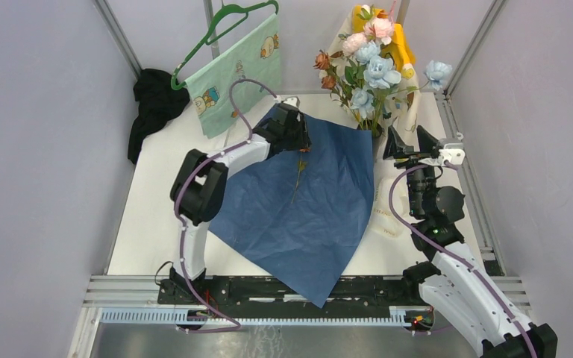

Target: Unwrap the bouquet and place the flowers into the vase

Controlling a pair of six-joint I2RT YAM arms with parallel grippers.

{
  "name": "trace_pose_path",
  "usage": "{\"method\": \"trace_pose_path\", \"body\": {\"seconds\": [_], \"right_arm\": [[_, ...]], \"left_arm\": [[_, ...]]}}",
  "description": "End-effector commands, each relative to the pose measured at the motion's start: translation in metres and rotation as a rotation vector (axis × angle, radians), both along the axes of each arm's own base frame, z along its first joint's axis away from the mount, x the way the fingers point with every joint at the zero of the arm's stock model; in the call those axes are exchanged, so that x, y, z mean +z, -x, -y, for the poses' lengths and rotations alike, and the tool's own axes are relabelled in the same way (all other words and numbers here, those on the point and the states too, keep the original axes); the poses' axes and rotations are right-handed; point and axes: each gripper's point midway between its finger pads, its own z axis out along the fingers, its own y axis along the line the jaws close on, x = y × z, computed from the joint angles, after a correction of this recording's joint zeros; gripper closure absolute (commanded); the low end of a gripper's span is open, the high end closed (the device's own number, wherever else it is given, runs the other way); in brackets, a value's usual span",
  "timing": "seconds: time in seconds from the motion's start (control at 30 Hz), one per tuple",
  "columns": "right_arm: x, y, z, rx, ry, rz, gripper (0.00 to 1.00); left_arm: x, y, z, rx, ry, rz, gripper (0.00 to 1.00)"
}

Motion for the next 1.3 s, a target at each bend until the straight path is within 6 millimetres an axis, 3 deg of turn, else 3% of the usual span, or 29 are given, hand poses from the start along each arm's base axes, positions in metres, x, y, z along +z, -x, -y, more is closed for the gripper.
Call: {"method": "trace_pose_path", "body": {"seconds": [0.0,0.37,0.67,0.87,1.03,1.13,1.27], "right_arm": [[0.004,0.001,-0.003,0.022,-0.015,0.011,0.25],[0.003,0.001,-0.001,0.016,-0.017,0.01,0.26],[0.003,0.002,-0.001,0.018,-0.02,0.014,0.26],[0.003,0.002,-0.002,0.023,-0.022,0.017,0.26],[0.002,0.002,-0.003,0.025,-0.022,0.014,0.26],[0.003,0.002,-0.003,0.027,-0.025,0.016,0.26],[0.003,0.003,-0.003,0.029,-0.027,0.016,0.26]], "left_arm": [[-0.012,-0.006,-0.001,0.007,-0.113,-0.001,0.5],[-0.052,-0.009,-0.006,0.037,-0.243,-0.047,0.53],[-0.069,-0.012,-0.004,0.041,-0.269,-0.058,0.65],[-0.071,-0.014,-0.005,0.046,-0.285,-0.054,0.76],[-0.068,-0.013,-0.008,0.064,-0.303,-0.041,0.92],[-0.059,-0.013,-0.01,0.079,-0.302,-0.02,0.98],[-0.039,-0.013,-0.013,0.1,-0.277,0.03,0.98]]}}
